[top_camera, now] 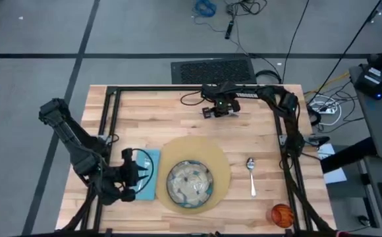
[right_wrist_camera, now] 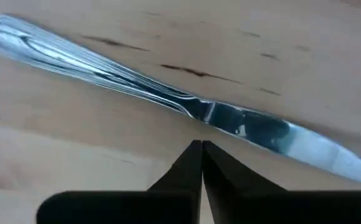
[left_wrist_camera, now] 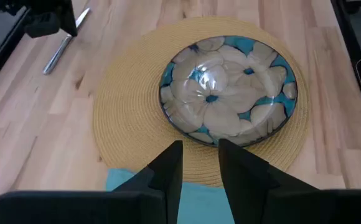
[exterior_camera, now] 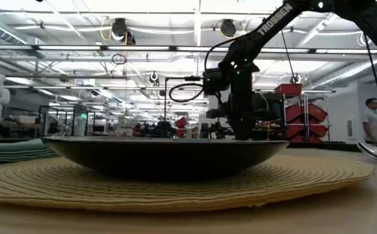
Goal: Set table place
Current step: Move the silver knife to the right of the brown mat
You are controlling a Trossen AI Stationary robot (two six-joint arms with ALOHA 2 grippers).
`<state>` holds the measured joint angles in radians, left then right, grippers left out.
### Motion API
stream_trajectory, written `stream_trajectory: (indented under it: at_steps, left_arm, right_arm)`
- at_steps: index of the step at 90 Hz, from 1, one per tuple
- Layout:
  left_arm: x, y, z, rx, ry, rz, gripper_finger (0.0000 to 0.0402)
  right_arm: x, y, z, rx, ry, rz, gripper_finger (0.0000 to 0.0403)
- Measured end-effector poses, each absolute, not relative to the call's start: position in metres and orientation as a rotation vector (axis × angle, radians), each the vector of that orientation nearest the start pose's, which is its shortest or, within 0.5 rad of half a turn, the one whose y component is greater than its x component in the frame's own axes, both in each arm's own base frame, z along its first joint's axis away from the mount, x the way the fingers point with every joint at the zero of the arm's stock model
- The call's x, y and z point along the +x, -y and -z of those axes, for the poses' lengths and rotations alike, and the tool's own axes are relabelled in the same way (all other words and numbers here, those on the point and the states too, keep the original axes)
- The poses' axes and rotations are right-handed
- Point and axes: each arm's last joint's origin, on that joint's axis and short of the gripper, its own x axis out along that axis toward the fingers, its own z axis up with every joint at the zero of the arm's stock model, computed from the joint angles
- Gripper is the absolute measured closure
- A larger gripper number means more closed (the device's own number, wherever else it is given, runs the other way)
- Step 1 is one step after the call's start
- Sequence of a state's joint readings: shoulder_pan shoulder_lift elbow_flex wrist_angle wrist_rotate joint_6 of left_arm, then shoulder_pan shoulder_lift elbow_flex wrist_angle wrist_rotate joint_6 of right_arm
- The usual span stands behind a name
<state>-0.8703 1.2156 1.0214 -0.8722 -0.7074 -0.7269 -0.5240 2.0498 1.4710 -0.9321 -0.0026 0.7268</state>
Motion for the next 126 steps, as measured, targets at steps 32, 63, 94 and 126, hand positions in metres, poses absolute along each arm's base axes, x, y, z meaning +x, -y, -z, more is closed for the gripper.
stream_trajectory:
  at_steps: [32,63,94,126]
  left_arm:
    - [0.158,0.159,-0.284,0.065,-0.736,-0.127,0.0314]
    - [0.161,0.157,-0.284,0.032,-0.733,-0.147,0.0314]
    - [0.168,0.152,-0.285,-0.002,-0.718,-0.179,0.0314]
    - [0.169,0.153,-0.286,-0.014,-0.708,-0.175,0.0314]
  right_arm:
    - [0.344,0.179,-0.177,0.540,-1.385,0.550,0.0403]
    - [0.345,0.185,-0.177,0.328,-1.399,0.383,0.0331]
    - [0.346,0.193,-0.177,0.202,-1.380,0.333,0.0246]
    - [0.341,0.209,-0.164,0.224,-1.397,0.349,0.0229]
